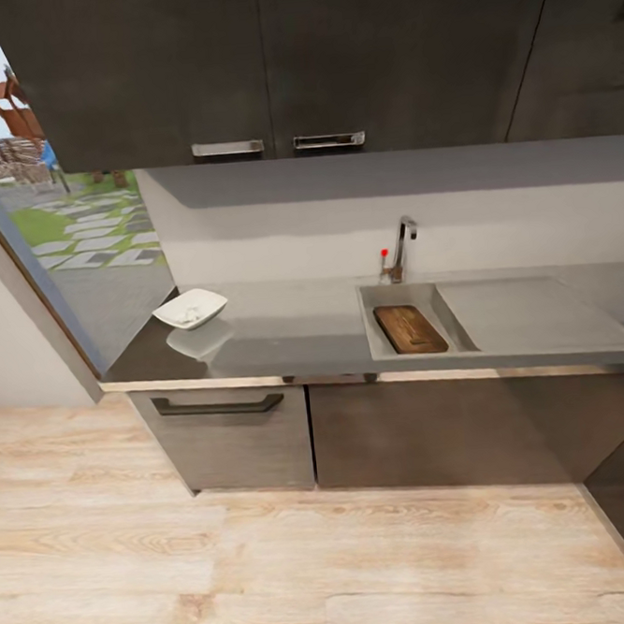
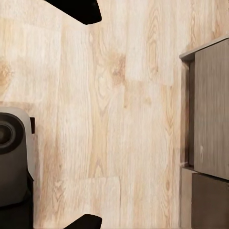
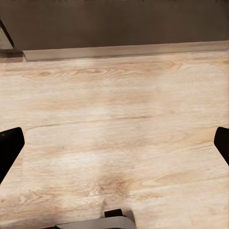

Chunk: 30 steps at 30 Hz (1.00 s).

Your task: In the kitchen, take the Vidalia onion out of the sink, dice it on the chopping board with the paring knife, put the diced onion into the bowl on the countertop, then place both the paring knife and the chopping board into the sink.

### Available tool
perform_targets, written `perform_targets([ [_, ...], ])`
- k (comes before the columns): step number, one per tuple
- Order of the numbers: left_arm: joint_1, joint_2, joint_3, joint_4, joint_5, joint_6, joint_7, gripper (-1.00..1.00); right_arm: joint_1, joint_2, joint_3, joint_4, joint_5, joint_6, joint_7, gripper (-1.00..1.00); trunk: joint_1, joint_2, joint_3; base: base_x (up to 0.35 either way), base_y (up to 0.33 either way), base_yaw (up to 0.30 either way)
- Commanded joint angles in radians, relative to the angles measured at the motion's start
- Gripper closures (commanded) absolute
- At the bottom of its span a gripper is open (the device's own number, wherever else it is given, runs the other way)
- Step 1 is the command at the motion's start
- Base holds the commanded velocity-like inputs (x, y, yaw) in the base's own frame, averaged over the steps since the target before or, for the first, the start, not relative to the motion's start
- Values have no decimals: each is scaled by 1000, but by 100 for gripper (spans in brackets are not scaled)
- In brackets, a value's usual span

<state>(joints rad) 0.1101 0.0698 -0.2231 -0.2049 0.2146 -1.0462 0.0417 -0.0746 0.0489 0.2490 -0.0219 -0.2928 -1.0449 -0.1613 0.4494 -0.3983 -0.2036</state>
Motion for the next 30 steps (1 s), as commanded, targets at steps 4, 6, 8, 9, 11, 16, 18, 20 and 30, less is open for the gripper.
perform_targets([
  [4,0,1,-9,-2,6,-1,4,-100,-1,0,9,0,-5,-2,-6,-100,1,-2,5,0,0,0],
  [6,0,1,-9,-2,6,-1,4,-100,-1,0,9,0,-5,-2,-6,-100,1,-2,8,0,0,0],
  [8,0,1,-9,-2,6,-1,4,-100,-1,0,9,0,-5,-2,-6,-100,1,-2,11,0,0,0],
  [9,0,1,-9,-2,6,-1,4,-100,-1,0,9,0,-5,-2,-6,-100,1,-2,13,0,0,0],
  [11,0,1,-9,-2,6,-1,4,-100,-1,0,9,0,-5,-2,-6,-100,1,-2,16,0,0,0],
  [16,0,1,-9,-2,6,-1,4,-100,-1,0,9,0,-5,-2,-6,-100,1,-2,24,0,0,0],
  [18,0,1,-9,-2,6,-1,4,-100,-1,0,9,0,-5,-2,-6,-100,1,-2,27,0,0,0],
  [20,0,1,-9,-2,6,-1,4,-100,-1,0,8,0,-5,-2,-6,-100,1,-2,30,0,0,0],
  [30,0,1,-9,-2,6,-1,4,-100,-1,0,8,0,-5,-2,-6,-100,1,-2,46,0,0,0],
])
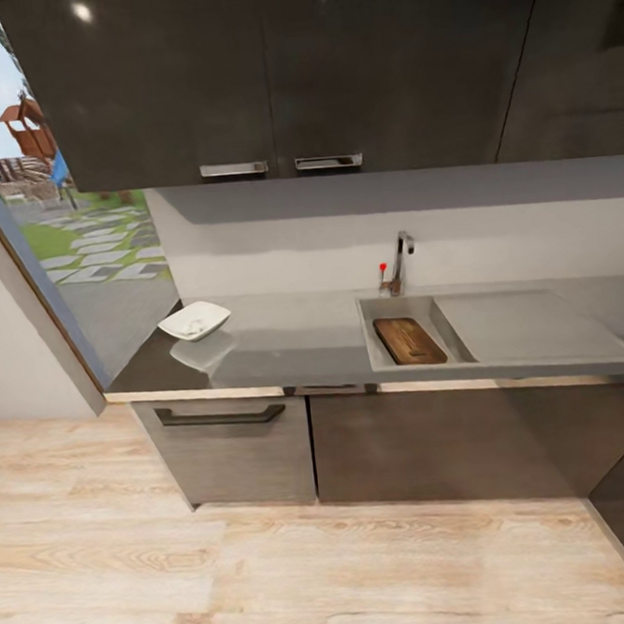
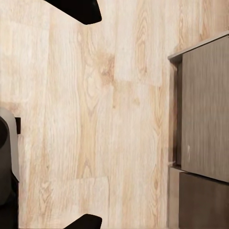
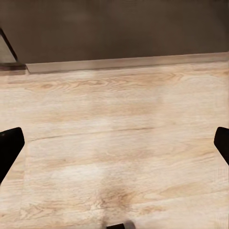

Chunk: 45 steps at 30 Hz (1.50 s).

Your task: In the kitchen, take the Vidalia onion out of the sink, dice it on the chopping board with the paring knife, put the diced onion into the bowl on the countertop, then place both the paring knife and the chopping board into the sink.

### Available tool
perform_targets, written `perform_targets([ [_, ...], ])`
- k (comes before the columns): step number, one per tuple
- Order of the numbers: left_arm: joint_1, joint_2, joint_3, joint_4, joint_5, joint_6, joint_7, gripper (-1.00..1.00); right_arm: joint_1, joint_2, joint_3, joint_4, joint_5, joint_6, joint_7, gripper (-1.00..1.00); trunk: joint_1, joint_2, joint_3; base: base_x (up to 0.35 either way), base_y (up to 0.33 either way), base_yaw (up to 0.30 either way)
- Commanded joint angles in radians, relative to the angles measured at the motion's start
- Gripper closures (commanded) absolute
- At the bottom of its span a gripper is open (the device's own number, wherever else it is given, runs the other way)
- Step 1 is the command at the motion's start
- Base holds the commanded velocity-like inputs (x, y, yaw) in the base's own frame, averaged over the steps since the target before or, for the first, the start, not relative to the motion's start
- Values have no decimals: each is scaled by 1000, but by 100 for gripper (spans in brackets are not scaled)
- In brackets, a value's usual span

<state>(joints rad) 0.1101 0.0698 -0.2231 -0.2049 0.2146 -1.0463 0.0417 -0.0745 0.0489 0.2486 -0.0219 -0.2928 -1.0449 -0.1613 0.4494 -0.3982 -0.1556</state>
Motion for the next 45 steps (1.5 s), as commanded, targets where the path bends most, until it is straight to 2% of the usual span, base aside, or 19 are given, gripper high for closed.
perform_targets([
  [1,0,1,-9,-2,6,-1,4,-100,-1,0,9,0,-5,-2,-6,-100,1,-2,0,0,0,0],
  [14,0,1,-8,-1,8,-1,6,-100,-1,-3,8,4,-1,-2,-13,-100,1,-2,14,0,0,0],
  [16,0,1,-7,-2,9,36,7,-100,-1,-6,7,5,0,58,-13,-100,1,-2,14,0,0,0],
  [18,0,1,-6,-2,9,152,7,-100,-1,-8,7,4,0,181,-13,-100,1,-2,14,0,0,0],
  [21,-1,3,-6,-7,9,385,10,-100,-1,-10,6,3,0,359,-13,-100,1,-2,14,0,0,0],
  [22,-1,3,-6,-7,9,421,12,-100,-1,-10,6,3,0,384,-13,-100,1,-2,14,0,0,0],
  [23,-1,6,-5,-8,9,512,24,-100,-1,-10,5,3,0,447,-12,-100,1,-2,14,0,0,0],
  [26,-1,9,-5,-4,9,601,63,-100,-1,-10,5,3,-3,537,-12,-100,1,-2,14,0,0,0],
  [29,-1,10,-3,7,10,626,88,-100,-1,-10,4,3,-35,615,-10,-100,1,-2,14,0,0,0],
  [33,-1,15,-1,29,13,636,96,-100,-1,-11,4,2,-129,691,-8,-100,1,-2,14,0,0,0],
  [36,-1,19,0,36,15,643,98,-100,-1,-10,4,2,-173,730,-8,-100,1,-2,14,0,0,0],
  [45,-1,6,-6,81,13,641,88,-100,-1,-2,5,-1,-187,744,-7,-100,1,-2,14,0,0,0],
])
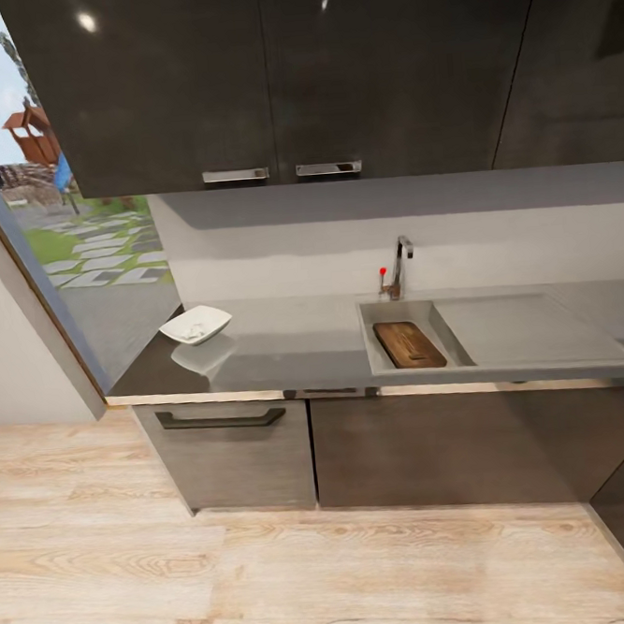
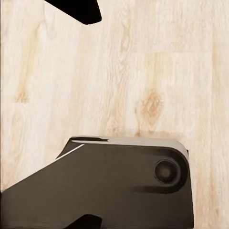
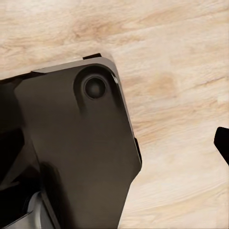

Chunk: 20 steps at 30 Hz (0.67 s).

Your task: In the kitchen, take the Vidalia onion out of the sink, dice it on the chopping board with the paring knife, put the diced onion into the bowl on the countertop, then place both the paring knife and the chopping board into the sink.

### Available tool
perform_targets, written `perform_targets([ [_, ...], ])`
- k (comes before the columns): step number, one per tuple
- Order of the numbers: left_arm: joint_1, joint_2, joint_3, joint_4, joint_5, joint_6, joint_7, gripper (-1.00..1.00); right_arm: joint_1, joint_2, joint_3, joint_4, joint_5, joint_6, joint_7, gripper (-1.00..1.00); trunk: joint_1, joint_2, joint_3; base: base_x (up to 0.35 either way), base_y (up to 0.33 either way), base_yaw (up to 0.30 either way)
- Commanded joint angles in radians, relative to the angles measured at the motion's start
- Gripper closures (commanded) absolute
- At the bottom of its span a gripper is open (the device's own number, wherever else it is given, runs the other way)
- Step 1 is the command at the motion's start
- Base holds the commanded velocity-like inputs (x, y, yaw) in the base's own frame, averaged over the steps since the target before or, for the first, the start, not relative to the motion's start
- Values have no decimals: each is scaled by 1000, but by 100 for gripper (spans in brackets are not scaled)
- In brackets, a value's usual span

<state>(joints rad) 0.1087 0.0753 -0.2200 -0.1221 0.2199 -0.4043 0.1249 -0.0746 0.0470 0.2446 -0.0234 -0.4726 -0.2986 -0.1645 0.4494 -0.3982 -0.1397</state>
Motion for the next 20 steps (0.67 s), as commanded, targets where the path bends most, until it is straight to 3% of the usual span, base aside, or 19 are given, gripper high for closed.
perform_targets([
  [1,0,0,-9,3,7,-1,5,-100,-1,-2,8,-1,-7,-4,-3,-100,1,-2,-2,0,0,0],
  [5,0,0,-10,22,7,-1,4,-100,-1,-16,6,-22,-7,-11,-3,-100,1,-2,-2,0,0,0],
  [20,1,0,-10,28,7,-1,4,-100,-1,-19,7,-43,-8,-12,0,-100,1,-2,-2,0,0,0],
])
